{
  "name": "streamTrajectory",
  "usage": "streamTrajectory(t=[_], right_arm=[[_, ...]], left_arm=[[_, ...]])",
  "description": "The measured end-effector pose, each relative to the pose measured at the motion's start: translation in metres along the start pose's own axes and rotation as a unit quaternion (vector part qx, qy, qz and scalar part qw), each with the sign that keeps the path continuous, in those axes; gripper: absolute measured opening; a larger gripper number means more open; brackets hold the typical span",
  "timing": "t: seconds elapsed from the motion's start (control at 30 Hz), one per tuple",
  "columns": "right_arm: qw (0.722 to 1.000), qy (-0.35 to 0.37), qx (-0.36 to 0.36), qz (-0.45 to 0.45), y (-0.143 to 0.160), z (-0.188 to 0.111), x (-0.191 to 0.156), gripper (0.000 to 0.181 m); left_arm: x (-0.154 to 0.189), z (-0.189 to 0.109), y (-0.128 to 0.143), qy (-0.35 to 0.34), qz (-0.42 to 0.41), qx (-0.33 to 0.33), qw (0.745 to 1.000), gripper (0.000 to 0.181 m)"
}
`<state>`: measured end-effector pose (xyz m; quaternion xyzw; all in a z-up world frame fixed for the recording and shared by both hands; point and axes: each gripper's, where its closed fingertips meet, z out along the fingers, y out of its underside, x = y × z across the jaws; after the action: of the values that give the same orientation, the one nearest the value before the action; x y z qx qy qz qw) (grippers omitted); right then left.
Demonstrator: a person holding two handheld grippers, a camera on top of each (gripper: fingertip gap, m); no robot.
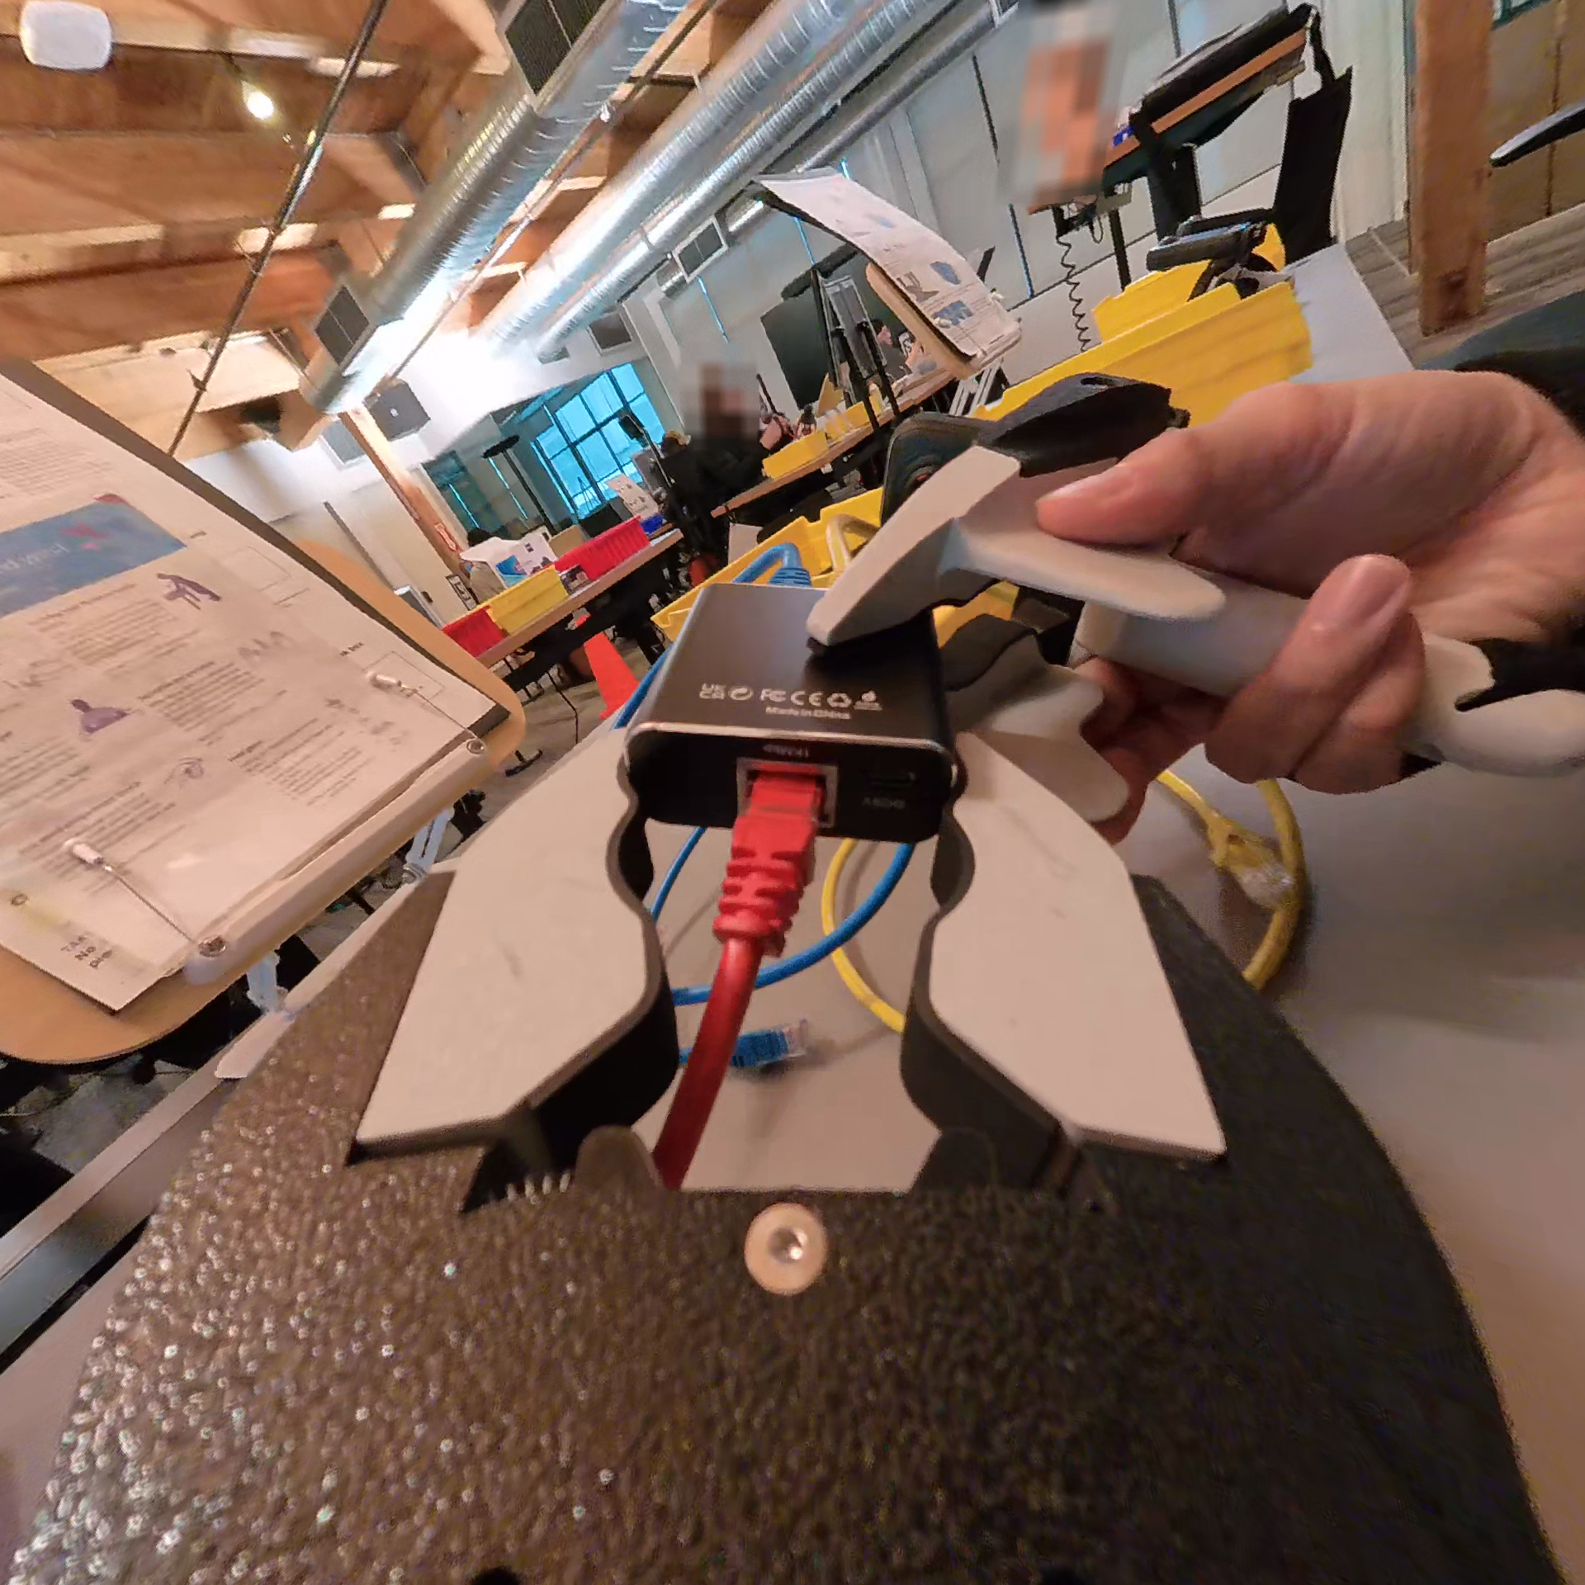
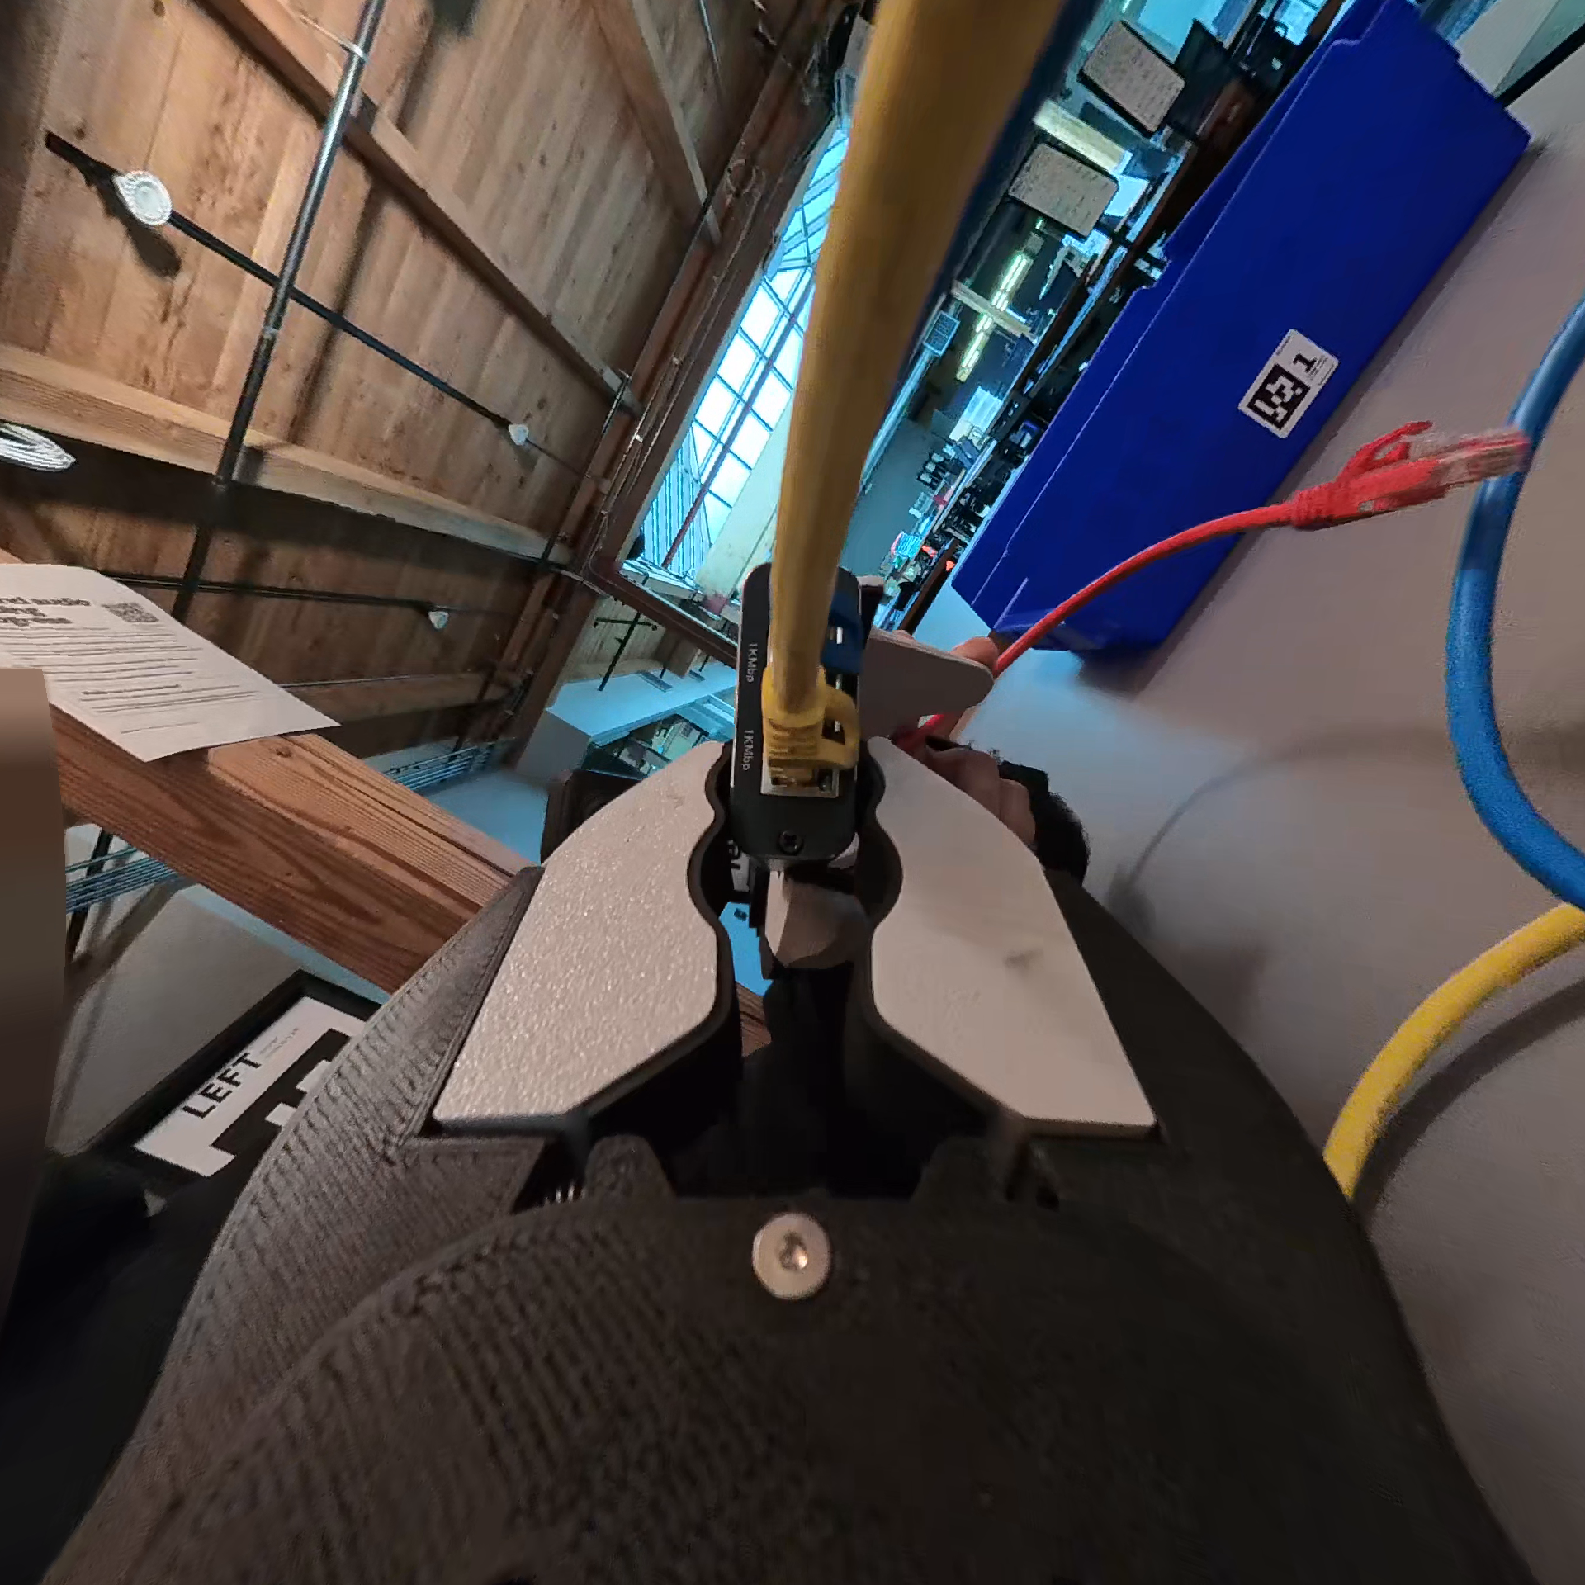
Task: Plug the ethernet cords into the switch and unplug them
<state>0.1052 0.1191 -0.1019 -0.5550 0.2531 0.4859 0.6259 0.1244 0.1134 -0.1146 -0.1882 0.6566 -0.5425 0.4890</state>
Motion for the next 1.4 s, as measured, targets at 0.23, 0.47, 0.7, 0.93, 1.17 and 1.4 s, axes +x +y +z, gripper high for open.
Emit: streamTrajectory(t=[0.23, 0.47, 0.7, 0.93, 1.17, 1.4], right_arm=[[1.000, -0.014, 0.002, 0.017, 0.001, 0.002, -0.002, 0.025], [1.000, -0.015, 0.022, -0.002, -0.007, 0.001, -0.002, 0.027], [0.997, 0.002, 0.080, -0.023, -0.028, -0.012, 0.000, 0.041], [0.991, 0.001, 0.130, -0.010, -0.032, -0.010, -0.001, 0.023], [0.985, 0.009, 0.171, 0.006, -0.036, -0.015, 0.002, 0.014], [0.982, 0.010, 0.185, 0.033, -0.039, -0.020, 0.010, 0.013]], left_arm=[[-0.002, -0.003, -0.005, -0.013, 0.017, 0.021, 1.000, 0.063], [-0.008, 0.001, -0.003, -0.028, -0.033, -0.002, 0.999, 0.063], [-0.032, -0.014, -0.009, -0.059, -0.068, 0.024, 0.996, 0.062], [-0.023, -0.006, -0.007, -0.064, -0.036, 0.010, 0.997, 0.062], [-0.017, -0.001, -0.004, -0.075, -0.015, 0.005, 0.997, 0.062], [-0.016, 0.004, 0.001, -0.109, 0.008, -0.006, 0.994, 0.062]])
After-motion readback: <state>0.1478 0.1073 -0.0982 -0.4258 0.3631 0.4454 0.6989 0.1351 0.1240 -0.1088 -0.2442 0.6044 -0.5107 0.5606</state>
